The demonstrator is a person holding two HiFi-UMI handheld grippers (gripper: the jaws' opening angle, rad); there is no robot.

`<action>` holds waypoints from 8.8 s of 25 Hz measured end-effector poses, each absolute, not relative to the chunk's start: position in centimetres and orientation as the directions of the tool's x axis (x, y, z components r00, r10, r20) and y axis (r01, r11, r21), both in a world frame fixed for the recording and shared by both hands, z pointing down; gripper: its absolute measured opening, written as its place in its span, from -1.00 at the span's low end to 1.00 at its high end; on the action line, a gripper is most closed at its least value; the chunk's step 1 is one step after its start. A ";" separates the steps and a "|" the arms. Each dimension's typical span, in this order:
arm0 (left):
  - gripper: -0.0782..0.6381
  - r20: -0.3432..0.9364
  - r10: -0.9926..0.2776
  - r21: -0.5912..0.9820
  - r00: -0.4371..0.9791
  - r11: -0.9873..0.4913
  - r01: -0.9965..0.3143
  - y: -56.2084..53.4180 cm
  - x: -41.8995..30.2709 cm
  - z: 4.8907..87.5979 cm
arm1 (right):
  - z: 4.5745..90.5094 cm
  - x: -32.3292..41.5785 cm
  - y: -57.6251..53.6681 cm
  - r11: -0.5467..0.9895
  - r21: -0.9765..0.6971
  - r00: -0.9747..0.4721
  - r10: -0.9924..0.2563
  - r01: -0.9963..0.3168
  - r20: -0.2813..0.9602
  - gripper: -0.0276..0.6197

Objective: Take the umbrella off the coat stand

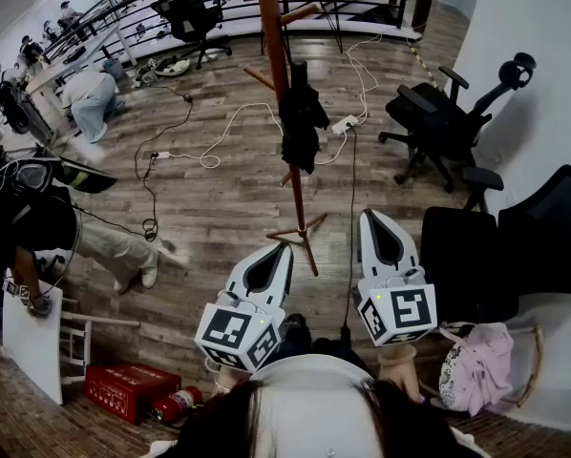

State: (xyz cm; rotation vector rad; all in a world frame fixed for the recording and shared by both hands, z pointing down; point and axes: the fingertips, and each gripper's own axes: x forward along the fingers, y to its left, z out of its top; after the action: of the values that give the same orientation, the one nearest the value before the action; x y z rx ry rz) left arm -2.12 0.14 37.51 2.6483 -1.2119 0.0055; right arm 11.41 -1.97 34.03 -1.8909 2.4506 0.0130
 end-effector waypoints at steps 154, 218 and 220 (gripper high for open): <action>-0.76 0.227 -0.904 0.183 0.361 -0.325 -0.928 -18.8 -6.3 41.1 | 42.6 5.7 -31.0 0.449 -0.035 -0.448 -0.876 -0.893 0.180 -0.16; -0.76 0.093 -0.892 0.166 0.442 -0.424 -0.890 -13.4 -7.3 37.3 | 32.4 9.1 -24.5 0.320 0.053 -0.321 -0.947 -0.946 -0.016 -0.17; -0.76 0.089 -0.892 0.165 0.443 -0.425 -0.890 -13.3 -7.3 37.1 | 31.9 9.4 -24.4 0.312 0.053 -0.313 -0.949 -0.949 -0.025 -0.17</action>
State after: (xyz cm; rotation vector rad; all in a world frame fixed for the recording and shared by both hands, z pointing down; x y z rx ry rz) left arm -7.25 -13.32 37.13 2.5038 -1.5655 -0.0178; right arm 9.40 -24.44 31.92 -1.8473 2.5533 0.0907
